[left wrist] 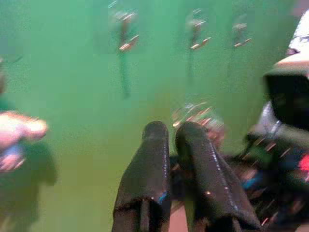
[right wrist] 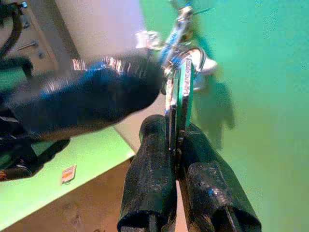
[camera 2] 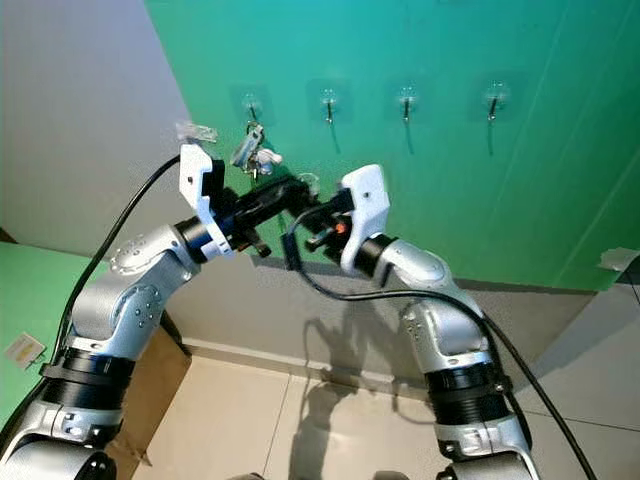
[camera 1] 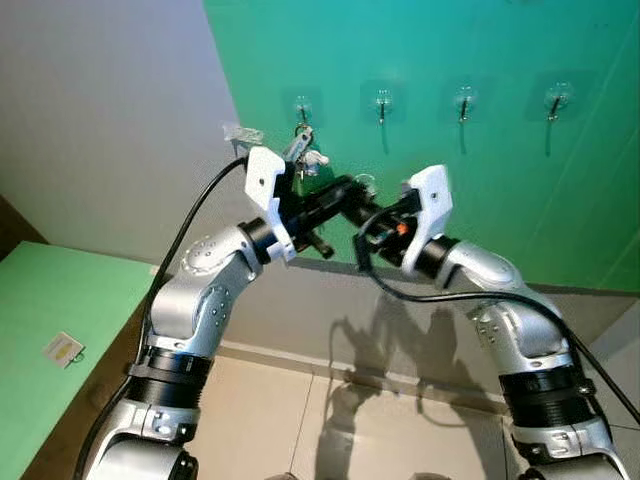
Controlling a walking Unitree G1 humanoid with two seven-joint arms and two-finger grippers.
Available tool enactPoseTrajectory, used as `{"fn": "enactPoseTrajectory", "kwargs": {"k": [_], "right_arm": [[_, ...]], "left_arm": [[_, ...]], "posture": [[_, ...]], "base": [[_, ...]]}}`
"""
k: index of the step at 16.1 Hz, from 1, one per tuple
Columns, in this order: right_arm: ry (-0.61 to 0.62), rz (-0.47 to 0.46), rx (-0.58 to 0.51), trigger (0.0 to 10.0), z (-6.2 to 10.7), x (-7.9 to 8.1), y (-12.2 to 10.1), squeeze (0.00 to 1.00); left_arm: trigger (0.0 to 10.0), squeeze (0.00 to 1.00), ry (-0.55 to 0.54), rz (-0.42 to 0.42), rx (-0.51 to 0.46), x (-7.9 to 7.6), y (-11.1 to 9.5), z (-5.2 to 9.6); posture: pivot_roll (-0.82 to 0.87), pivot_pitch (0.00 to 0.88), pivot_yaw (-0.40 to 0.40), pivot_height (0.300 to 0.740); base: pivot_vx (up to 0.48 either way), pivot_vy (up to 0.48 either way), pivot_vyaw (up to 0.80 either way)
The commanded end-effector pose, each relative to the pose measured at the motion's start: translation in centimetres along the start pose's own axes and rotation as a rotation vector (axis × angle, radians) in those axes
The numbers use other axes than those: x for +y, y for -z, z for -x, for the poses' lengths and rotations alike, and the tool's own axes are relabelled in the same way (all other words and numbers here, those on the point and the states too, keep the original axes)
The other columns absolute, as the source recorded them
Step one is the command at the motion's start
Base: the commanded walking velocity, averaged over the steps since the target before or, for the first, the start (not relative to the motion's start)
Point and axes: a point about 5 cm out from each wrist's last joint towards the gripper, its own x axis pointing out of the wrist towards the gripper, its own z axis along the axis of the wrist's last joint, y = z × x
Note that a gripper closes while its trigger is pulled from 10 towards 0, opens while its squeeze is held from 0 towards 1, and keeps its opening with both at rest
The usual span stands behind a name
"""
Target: Hang keys on a hook
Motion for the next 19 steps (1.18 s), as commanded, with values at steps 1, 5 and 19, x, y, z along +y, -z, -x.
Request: {"fn": "enactPoseTrajectory", "kwargs": {"k": [1,5,19], "right_arm": [[0.000,0.000,-0.020,0.0,0.0,0.0,-0.4,0.00],[0.002,0.000,-0.020,0.0,0.0,0.0,-0.3,0.00],[0.199,0.108,-0.031,0.0,-0.9,-2.4,-0.4,0.00]], "left_arm": [[10.0,1.00,-0.061,-0.024,-0.016,1.2,-0.8,0.5],[10.0,1.00,-0.117,-0.045,-0.040,2.2,-1.5,0.6],[10.0,0.00,-0.351,-0.342,0.060,0.4,3.9,5.6]], "posture": [[-0.22,0.000,0.132,0.740],[-0.22,0.000,0.133,0.740],[-0.17,0.000,0.120,0.740]], "base": [[0.000,0.000,0.00],[0.000,0.000,0.00],[0.000,0.000,0.00]]}}
